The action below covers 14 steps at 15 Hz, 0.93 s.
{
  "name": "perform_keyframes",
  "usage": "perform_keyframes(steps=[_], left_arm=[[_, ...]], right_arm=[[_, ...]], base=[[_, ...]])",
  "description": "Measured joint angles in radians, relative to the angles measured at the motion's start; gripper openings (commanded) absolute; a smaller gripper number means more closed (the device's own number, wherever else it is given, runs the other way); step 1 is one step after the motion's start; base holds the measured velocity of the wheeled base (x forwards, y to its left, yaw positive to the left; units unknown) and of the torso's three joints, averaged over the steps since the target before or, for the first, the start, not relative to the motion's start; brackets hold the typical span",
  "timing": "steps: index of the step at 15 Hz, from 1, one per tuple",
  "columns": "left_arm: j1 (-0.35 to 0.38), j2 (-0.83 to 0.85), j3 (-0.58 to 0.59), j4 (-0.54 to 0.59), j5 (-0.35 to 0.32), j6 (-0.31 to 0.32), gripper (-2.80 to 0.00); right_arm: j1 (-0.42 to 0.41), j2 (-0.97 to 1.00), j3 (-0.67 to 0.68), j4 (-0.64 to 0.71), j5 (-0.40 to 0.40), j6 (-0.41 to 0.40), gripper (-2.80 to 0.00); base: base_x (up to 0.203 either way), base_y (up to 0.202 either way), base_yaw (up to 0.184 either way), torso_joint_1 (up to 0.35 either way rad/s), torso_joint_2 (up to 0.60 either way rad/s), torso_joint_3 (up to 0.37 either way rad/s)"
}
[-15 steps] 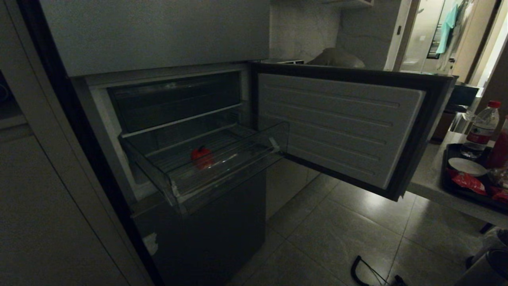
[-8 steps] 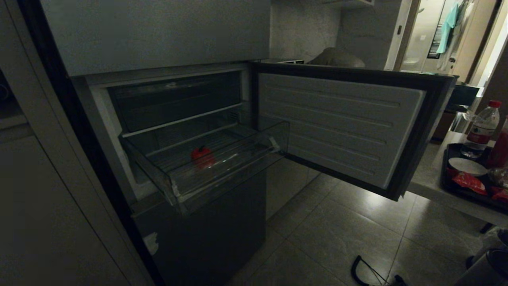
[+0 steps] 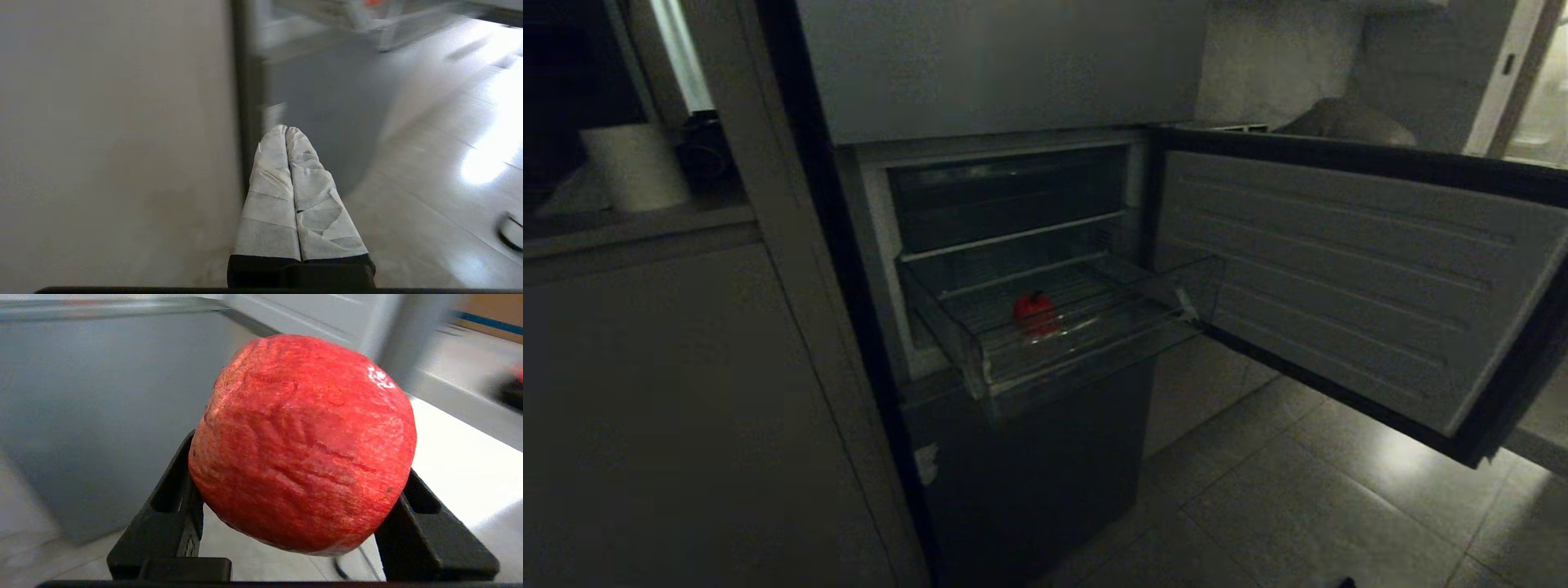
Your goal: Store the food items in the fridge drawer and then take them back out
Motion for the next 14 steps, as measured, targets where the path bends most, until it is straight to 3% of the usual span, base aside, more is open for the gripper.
perform_keyframes(steps=[14], left_arm=[[0.0,0.0,0.0,0.0,0.0,0.0,-2.8]], right_arm=[[0.0,0.0,0.0,0.003,0.002,-0.008,-2.8]], base=[[0.002,-0.007,0.174,0.002,0.0,0.002]])
